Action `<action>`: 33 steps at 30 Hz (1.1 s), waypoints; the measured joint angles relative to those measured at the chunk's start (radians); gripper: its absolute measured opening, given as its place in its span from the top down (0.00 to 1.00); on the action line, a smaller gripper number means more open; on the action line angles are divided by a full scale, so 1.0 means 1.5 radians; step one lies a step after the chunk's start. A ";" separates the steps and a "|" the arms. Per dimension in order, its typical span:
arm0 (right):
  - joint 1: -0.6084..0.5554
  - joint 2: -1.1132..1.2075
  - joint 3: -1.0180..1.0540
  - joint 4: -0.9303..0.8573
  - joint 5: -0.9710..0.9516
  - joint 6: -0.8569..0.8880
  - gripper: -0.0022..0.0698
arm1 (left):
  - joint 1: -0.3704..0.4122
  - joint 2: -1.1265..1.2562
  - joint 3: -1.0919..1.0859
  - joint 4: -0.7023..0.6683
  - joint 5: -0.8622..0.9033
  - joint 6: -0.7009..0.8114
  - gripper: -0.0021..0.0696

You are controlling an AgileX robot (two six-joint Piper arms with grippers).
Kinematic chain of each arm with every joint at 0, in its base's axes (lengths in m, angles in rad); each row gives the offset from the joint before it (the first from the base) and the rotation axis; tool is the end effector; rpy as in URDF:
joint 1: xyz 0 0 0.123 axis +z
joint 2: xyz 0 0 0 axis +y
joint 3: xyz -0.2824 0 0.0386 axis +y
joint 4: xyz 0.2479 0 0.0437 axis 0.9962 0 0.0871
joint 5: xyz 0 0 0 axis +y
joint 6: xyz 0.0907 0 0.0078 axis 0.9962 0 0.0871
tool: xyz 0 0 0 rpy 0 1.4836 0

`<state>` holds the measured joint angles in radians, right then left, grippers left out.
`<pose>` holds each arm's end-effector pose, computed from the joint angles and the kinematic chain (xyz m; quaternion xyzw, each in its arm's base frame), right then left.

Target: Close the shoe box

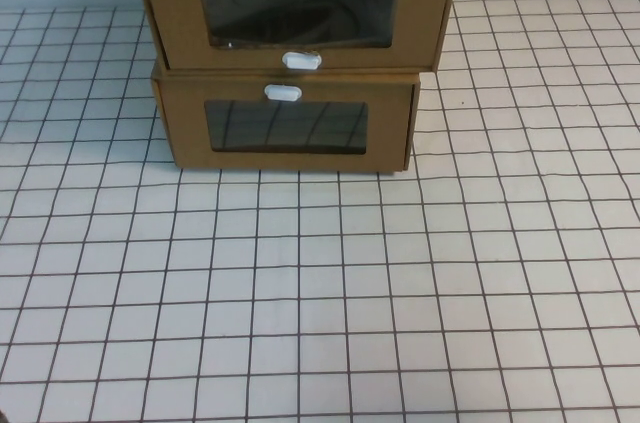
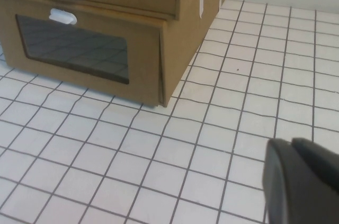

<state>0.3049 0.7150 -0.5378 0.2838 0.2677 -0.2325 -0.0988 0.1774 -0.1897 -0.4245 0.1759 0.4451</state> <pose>0.1402 0.0512 0.3056 -0.1285 0.8083 0.1288 0.5600 0.0658 -0.0132 0.2519 0.0702 0.7249 -0.0510 0.6833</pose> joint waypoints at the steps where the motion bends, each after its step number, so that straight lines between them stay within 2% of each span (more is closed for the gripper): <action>1: 0.000 0.003 0.000 0.000 0.000 0.000 0.99 | 0.001 -0.027 0.026 0.046 -0.027 -0.007 0.97; 3: 0.000 0.010 0.000 0.000 0.000 0.000 0.99 | 0.001 -0.082 0.084 0.143 -0.094 -0.030 0.97; 6: 0.000 0.021 0.000 0.000 0.001 0.000 0.99 | 0.001 -0.120 0.136 0.194 -0.142 -0.067 0.97; 26: 0.000 0.077 0.000 0.001 0.029 0.000 0.99 | 0.001 -0.126 0.144 0.209 -0.041 -0.088 0.97; 33: -0.004 -0.054 0.019 0.004 0.067 0.000 0.99 | 0.001 -0.126 0.144 0.210 -0.041 -0.090 0.97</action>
<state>0.2988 0.6335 -0.5091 0.2899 0.3675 -0.2325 -0.0970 -0.0117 0.0260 -0.1093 0.1144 0.3103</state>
